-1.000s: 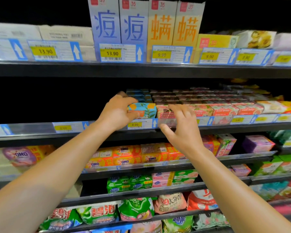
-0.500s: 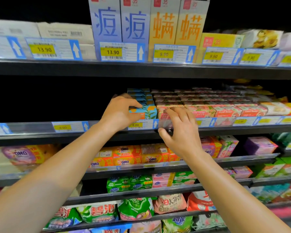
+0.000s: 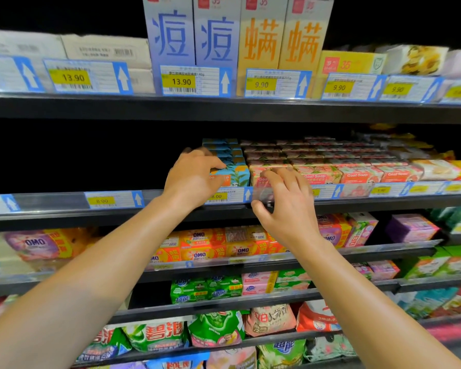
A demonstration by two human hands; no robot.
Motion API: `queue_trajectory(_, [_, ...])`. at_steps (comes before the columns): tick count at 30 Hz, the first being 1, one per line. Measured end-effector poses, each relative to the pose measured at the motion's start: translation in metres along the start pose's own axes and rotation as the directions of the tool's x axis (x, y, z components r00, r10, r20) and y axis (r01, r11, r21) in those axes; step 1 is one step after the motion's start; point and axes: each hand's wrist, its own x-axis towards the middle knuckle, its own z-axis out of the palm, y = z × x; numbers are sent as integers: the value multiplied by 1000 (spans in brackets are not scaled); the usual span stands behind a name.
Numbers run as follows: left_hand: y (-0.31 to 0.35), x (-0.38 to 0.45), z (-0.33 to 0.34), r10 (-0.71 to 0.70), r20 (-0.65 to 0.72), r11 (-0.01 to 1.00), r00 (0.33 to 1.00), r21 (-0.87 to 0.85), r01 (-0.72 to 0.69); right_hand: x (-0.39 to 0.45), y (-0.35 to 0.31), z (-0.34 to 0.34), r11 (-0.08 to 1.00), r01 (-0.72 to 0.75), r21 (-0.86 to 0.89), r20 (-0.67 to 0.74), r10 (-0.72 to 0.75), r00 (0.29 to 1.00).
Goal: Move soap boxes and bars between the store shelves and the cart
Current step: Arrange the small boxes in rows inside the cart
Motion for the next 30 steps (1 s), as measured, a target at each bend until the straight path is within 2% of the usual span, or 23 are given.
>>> queue_trajectory(21, [4, 3, -10, -42, 117, 999, 992, -16, 44, -3, -10, -9, 1000, 9, 0, 6, -9, 1000])
queue_trajectory(25, [3, -28, -12, -1, 46, 1000, 999, -28, 2, -14, -21, -16, 998, 69, -10, 10, -69, 998])
queue_trajectory(30, [2, -92, -24, -26, -76, 999, 997, -22, 24, -50, -39, -18, 987, 155, 45, 57, -158, 986])
